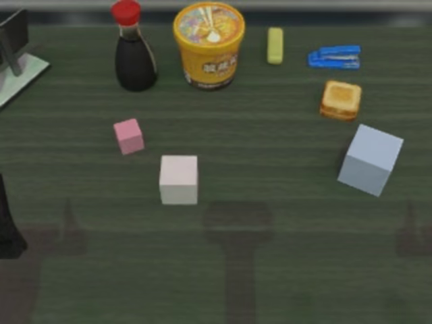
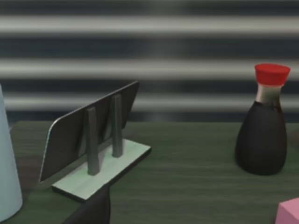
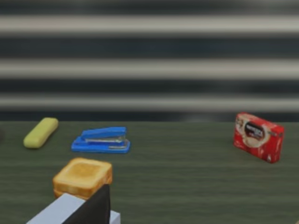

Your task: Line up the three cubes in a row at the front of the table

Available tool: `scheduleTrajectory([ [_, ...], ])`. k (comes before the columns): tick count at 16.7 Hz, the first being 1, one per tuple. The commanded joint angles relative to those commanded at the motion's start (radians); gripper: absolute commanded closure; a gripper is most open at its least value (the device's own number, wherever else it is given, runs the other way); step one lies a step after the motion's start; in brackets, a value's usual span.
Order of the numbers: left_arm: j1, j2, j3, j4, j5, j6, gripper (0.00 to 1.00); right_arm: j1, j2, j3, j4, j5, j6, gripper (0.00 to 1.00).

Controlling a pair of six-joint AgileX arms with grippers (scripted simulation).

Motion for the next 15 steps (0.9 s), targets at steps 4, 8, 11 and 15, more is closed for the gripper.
scheduleTrajectory([
  [4,-0.004,0.023,0.025,-0.017,0.006,0.009,0.0,0.0,0.0,0.0,0.0,0.0,0.0,0.0],
  [8,-0.031,0.178,0.204,-0.126,0.048,0.072,0.0,0.0,0.0,0.0,0.0,0.0,0.0,0.0],
  [11,-0.066,0.375,0.441,-0.261,0.095,0.15,0.0,0.0,0.0,0.0,0.0,0.0,0.0,0.0],
  [15,-0.121,0.711,0.849,-0.481,0.157,0.282,0.0,0.0,0.0,0.0,0.0,0.0,0.0,0.0],
])
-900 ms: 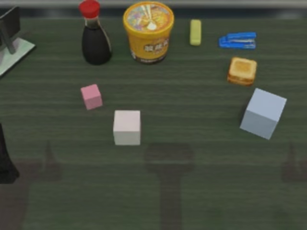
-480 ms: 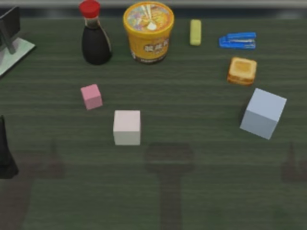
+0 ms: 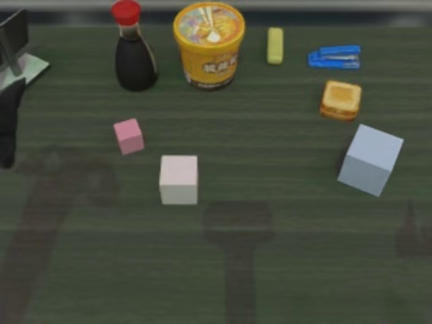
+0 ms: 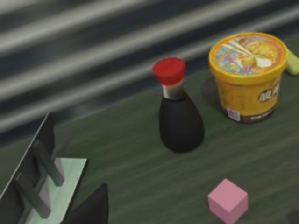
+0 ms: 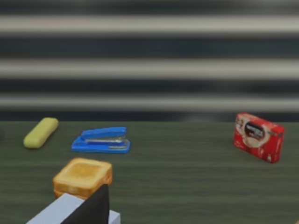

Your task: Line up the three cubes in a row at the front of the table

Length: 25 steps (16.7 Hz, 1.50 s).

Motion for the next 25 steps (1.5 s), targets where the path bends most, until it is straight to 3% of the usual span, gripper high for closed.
scheduleTrajectory([
  [5,-0.065,0.482,0.522,-0.299,0.043,0.179,0.0,0.0,0.0,0.0,0.0,0.0,0.0,0.0],
  [10,-0.114,0.947,0.909,-0.567,0.036,0.346,0.0,0.0,0.0,0.0,0.0,0.0,0.0,0.0],
  [18,-0.152,1.522,1.313,-0.837,-0.061,0.551,0.0,0.0,0.0,0.0,0.0,0.0,0.0,0.0],
  [25,-0.154,1.752,1.445,-0.911,-0.145,0.636,0.0,0.0,0.0,0.0,0.0,0.0,0.0,0.0],
])
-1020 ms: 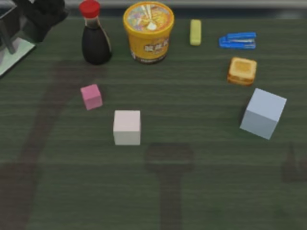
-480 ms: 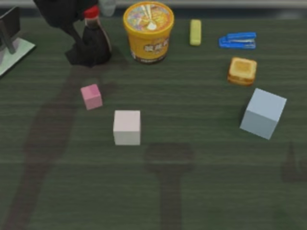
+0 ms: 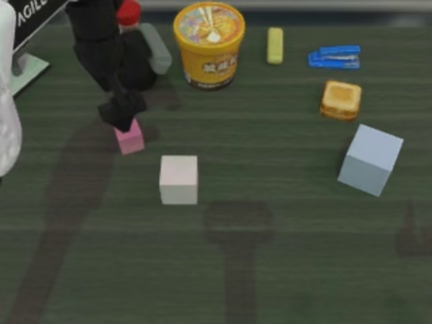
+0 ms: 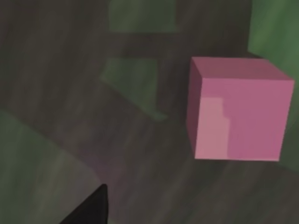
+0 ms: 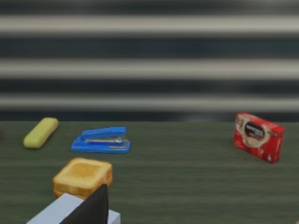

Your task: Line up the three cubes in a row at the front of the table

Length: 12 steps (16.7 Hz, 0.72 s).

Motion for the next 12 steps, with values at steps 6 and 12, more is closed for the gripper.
scheduleTrajectory([
  [6,0.0,0.011,0.006,-0.002,-0.006,0.004,0.0,0.0,0.0,0.0,0.0,0.0,0.0,0.0],
  [12,0.001,0.025,-0.1,0.116,-0.005,0.005,0.0,0.0,0.0,0.0,0.0,0.0,0.0,0.0],
])
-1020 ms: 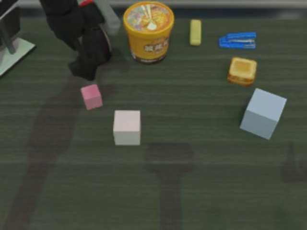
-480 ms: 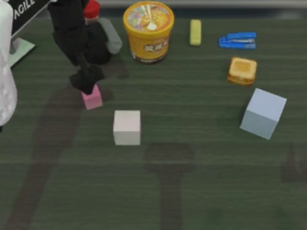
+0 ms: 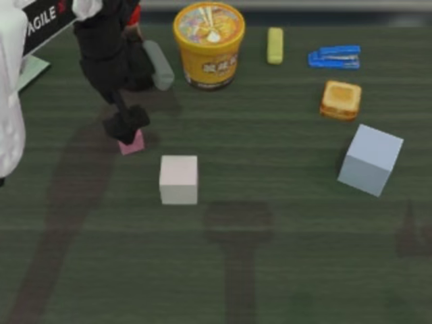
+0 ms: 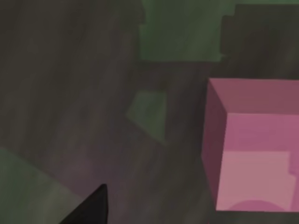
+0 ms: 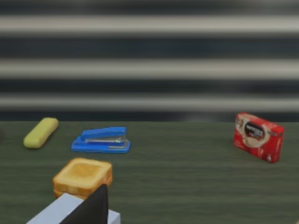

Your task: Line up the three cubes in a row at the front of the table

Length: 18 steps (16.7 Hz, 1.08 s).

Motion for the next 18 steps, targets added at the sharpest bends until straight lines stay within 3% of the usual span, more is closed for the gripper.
scheduleTrajectory([
  [4,0.0,0.026,-0.135,0.169,0.0,0.0,0.0,0.0,0.0,0.0,0.0,0.0,0.0,0.0],
  [9,0.0,0.035,-0.164,0.2,0.0,0.001,0.0,0.0,0.0,0.0,0.0,0.0,0.0,0.0],
  [18,0.0,0.035,-0.164,0.2,0.0,0.001,0.68,0.0,0.0,0.0,0.0,0.0,0.0,0.0],
])
